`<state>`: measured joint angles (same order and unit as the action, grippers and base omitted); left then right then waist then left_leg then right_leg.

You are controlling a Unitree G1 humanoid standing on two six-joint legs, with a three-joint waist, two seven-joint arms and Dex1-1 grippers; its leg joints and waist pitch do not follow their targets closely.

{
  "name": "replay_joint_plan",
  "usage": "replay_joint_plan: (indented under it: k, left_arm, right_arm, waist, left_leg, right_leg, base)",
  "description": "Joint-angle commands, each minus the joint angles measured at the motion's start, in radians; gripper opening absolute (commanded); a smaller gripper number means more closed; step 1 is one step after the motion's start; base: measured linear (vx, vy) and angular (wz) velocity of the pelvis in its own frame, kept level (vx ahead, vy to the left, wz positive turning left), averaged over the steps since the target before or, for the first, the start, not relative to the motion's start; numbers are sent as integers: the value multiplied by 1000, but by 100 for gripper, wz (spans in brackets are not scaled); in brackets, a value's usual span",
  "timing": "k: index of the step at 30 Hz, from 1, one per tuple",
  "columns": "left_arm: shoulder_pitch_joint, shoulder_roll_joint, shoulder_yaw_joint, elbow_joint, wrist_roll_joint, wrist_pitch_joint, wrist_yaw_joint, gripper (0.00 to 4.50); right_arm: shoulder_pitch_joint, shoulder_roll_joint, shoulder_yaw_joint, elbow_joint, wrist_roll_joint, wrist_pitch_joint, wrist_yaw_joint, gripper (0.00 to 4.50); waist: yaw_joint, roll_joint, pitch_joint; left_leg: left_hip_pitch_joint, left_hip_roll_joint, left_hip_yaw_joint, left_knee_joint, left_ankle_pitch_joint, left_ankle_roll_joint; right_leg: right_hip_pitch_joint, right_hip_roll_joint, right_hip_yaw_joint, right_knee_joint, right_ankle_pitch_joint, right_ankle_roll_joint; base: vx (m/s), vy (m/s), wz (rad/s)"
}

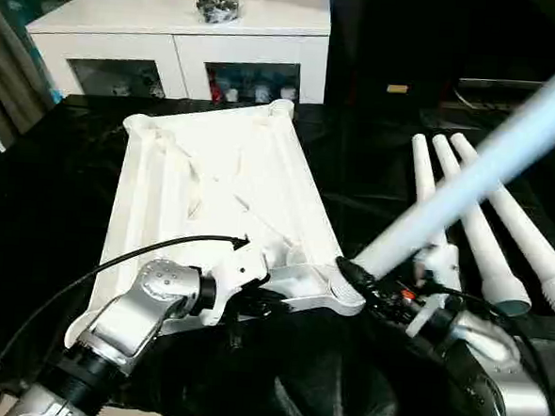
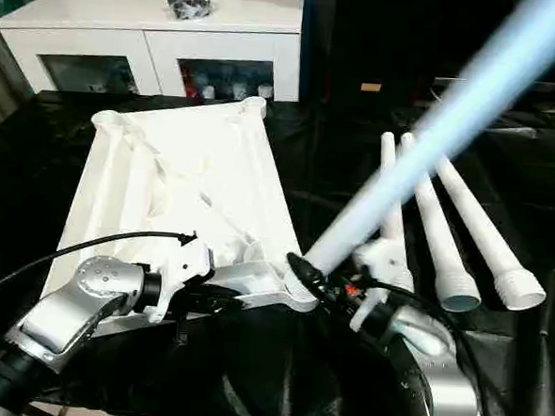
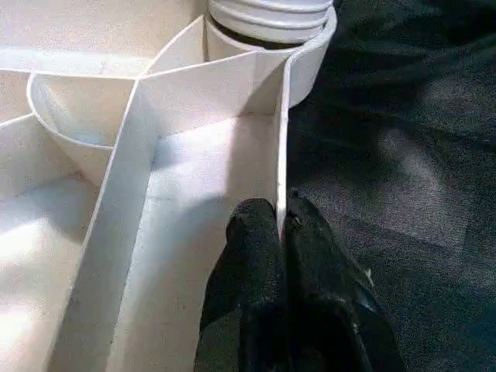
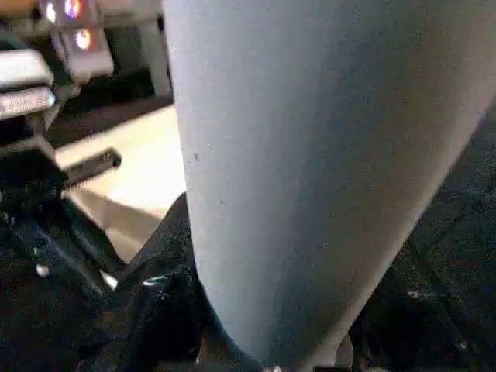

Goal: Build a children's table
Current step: Insert table leg to table base

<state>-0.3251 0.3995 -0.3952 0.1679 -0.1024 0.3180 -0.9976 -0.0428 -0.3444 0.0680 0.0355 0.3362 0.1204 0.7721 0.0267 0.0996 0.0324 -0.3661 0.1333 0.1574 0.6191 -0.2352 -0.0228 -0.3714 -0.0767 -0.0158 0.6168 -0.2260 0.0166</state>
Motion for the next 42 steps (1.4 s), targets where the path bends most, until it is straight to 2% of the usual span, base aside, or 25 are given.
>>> replay_joint_plan:
  k: [1,5,6,9,10,11,12,14,15,16,19,20,22,24,25,26,27,29,33,35,36,37,42]
  left_arm:
    - [-35,0,30,-11,-3,-24,17,0]
    - [-34,0,28,-11,-1,-27,12,0]
    - [-33,1,27,-12,0,-28,8,0]
    - [-32,3,26,-16,0,-28,3,0]
    - [-31,5,26,-17,0,-27,1,0]
    - [-31,5,26,-18,0,-27,0,0]
    - [-32,9,26,-19,-2,-27,-6,0]
    - [-32,15,26,-22,-5,-28,-16,0]
    - [-34,23,22,-24,-9,-31,-35,0]
    - [-35,30,17,-25,-9,-33,-48,0]
    - [-37,42,9,-27,-10,-40,-72,0]
    - [-41,50,4,-27,-10,-44,-88,0]
    - [-56,68,-5,-19,-8,-59,-127,0]
    - [-64,76,-8,-11,-6,-68,-145,0]
    - [-69,81,-10,-5,-4,-75,-155,0]
    - [-73,90,-13,-4,-6,-78,-174,0]
    - [-77,99,-16,-2,-4,-83,-189,0]
    - [-78,117,-21,-3,-4,-95,-220,0]
    - [-80,141,-21,4,0,-106,-241,0]
    - [-80,145,-19,7,0,-110,-245,0]
    - [-81,148,-17,11,-4,-111,-251,0]
    - [-80,151,-16,12,-3,-112,-250,0]
    - [-68,147,6,6,0,-107,-222,0]
  right_arm:
    - [33,-25,48,80,-87,67,-8,193]
    - [-4,-44,90,89,-107,83,23,193]
    - [-18,-53,106,90,-110,93,36,193]
    - [-36,-62,124,93,-112,108,56,193]
    - [-44,-68,133,95,-114,112,69,193]
    - [-46,-70,135,96,-114,113,72,193]
    - [-55,-78,146,101,-112,118,95,193]
    - [-65,-84,156,107,-109,121,121,193]
    - [-78,-90,167,122,-108,111,152,193]
    - [-87,-93,172,139,-111,99,170,193]
    - [-104,-96,180,163,-112,90,199,193]
    - [-114,-100,188,176,-113,86,221,193]
    - [-131,-116,215,198,-121,73,282,193]
    - [-133,-126,232,203,-128,65,312,193]
    - [-135,-131,241,206,-132,61,329,193]
    - [-137,-141,259,210,-142,50,356,193]
    - [-140,-147,274,213,-151,42,375,193]
    - [-147,-153,295,221,-166,29,408,193]
    - [-166,-147,316,236,-178,16,438,193]
    - [-170,-144,319,240,-178,15,444,193]
    - [-175,-142,321,243,-172,15,456,193]
    - [-178,-140,323,246,-171,12,459,193]
    - [-186,-120,304,271,-171,-5,431,193]
  waist:
    - [-4,-8,-27]
    - [-10,-10,-25]
    - [-14,-15,-24]
    - [-22,-17,-24]
    - [-23,-22,-25]
    - [-23,-17,-23]
    - [-24,-27,-25]
    - [-23,-27,-24]
    - [-23,-24,-25]
    - [-23,-23,-19]
    - [-24,-25,-16]
    - [-23,-27,-16]
    - [-23,-31,-12]
    - [-15,-32,-15]
    - [-15,-32,-15]
    - [-13,-35,-18]
    - [-10,-33,-20]
    - [-8,-31,-22]
    - [-6,-30,-24]
    - [-4,-31,-23]
    - [-2,-32,-20]
    - [-2,-37,-21]
    - [0,-36,-17]
  left_leg:
    - [4,83,-37,-108,-306,9]
    - [3,84,-40,-113,-331,7]
    - [1,85,-40,-114,-334,7]
    - [1,85,-40,-114,-336,11]
    - [0,85,-40,-114,-334,13]
    - [1,85,-40,-114,-334,15]
    - [0,85,-39,-113,-331,17]
    - [-1,86,-40,-114,-320,22]
    - [0,85,-40,-112,-327,25]
    - [-2,86,-39,-114,-325,25]
    - [-4,86,-39,-116,-313,30]
    - [-3,86,-37,-116,-295,37]
    - [-3,86,-36,-116,-288,46]
    - [4,87,-31,-113,-248,61]
    - [4,87,-31,-113,-248,61]
    - [4,87,-29,-111,-215,72]
    - [-2,89,-30,-110,-160,92]
    - [0,89,-29,-107,-134,107]
    - [2,92,-30,-106,-123,119]
    - [5,92,-28,-107,-135,117]
    - [6,94,-28,-111,-162,105]
    - [6,94,-28,-112,-171,101]
    - [7,96,-28,-117,-202,73]
  right_leg:
    - [21,-72,39,-95,-300,-223]
    - [19,-73,38,-98,-333,-216]
    - [20,-72,38,-99,-333,-214]
    - [19,-73,39,-99,-329,-217]
    - [19,-74,39,-100,-330,-218]
    - [18,-75,40,-100,-336,-218]
    - [19,-75,40,-101,-339,-218]
    - [19,-75,40,-101,-331,-221]
    - [18,-76,40,-100,-340,-225]
    - [16,-77,41,-102,-341,-225]
    - [17,-75,41,-101,-309,-231]
    - [18,-75,41,-100,-278,-242]
    - [19,-76,41,-100,-277,-251]
    - [17,-74,42,-100,-232,-267]
    - [17,-74,42,-100,-232,-267]
    - [20,-74,42,-96,-181,-281]
    - [27,-75,38,-88,-95,-297]
    - [29,-74,34,-81,-26,-313]
    - [34,-73,29,-72,40,-330]
    - [33,-73,30,-74,26,-331]
    - [33,-74,31,-78,-16,-328]
    - [34,-74,31,-78,-30,-327]
    - [33,-76,33,-83,-89,-320]
  base:
    - [0,0,0]
    - [0,0,0]
    - [0,0,0]
    - [0,0,0]
    - [0,0,0]
    - [0,0,0]
    - [0,0,0]
    - [0,0,0]
    - [0,0,0]
    - [0,0,0]
    - [0,0,0]
    - [0,0,0]
    - [0,0,0]
    - [0,0,0]
    - [0,0,0]
    - [0,0,0]
    - [0,0,0]
    - [0,0,0]
    - [14,2,0]
    - [0,0,0]
    - [0,0,0]
    - [0,0,0]
    - [0,0,0]
